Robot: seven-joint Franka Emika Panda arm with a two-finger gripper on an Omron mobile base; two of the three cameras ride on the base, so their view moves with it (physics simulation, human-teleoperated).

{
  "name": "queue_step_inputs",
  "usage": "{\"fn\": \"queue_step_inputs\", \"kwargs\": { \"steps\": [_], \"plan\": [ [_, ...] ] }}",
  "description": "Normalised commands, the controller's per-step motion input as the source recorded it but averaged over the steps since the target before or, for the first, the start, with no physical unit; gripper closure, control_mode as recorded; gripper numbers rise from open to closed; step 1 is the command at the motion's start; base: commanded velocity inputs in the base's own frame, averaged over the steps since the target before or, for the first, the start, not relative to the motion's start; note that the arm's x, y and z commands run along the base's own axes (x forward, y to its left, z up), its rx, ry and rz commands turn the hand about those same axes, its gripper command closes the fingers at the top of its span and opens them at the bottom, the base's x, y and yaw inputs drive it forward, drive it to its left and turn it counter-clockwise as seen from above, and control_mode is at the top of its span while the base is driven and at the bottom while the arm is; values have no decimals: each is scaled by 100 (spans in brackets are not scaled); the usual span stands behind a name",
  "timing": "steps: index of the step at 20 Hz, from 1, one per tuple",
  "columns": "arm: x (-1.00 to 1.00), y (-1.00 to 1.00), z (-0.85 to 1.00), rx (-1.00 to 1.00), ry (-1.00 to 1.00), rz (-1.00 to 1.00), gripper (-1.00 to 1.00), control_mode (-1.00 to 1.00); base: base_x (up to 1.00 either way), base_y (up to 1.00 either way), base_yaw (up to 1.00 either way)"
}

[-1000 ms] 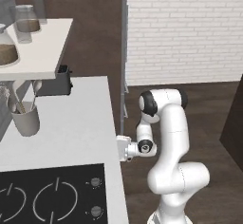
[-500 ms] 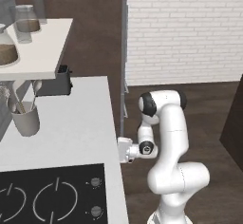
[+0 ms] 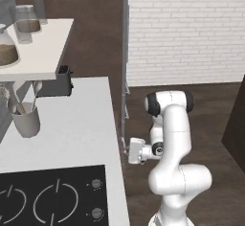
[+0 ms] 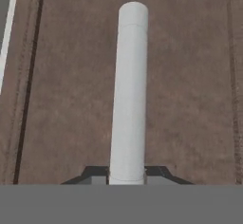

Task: Take a straw from the drawer in front and place it inside the glass cup on the dining counter.

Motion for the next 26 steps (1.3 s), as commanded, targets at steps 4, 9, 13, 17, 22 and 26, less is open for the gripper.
{"fn": "queue_step_inputs", "kwargs": {
  "steps": [4,9,13,17,22,26],
  "plan": [
    [0,-99,0,0,0,-7,100,-100,0,0,0],
    [0,-100,0,0,0,-8,100,-100,0,0,0],
    [0,-100,2,0,2,-6,100,-100,0,0,0],
    [0,-100,13,-2,2,-4,100,-100,0,0,0],
    [7,-100,21,-6,6,-3,-100,-100,0,0,0],
    [5,-96,30,-11,8,-3,-100,-100,0,0,0]
  ]
}}
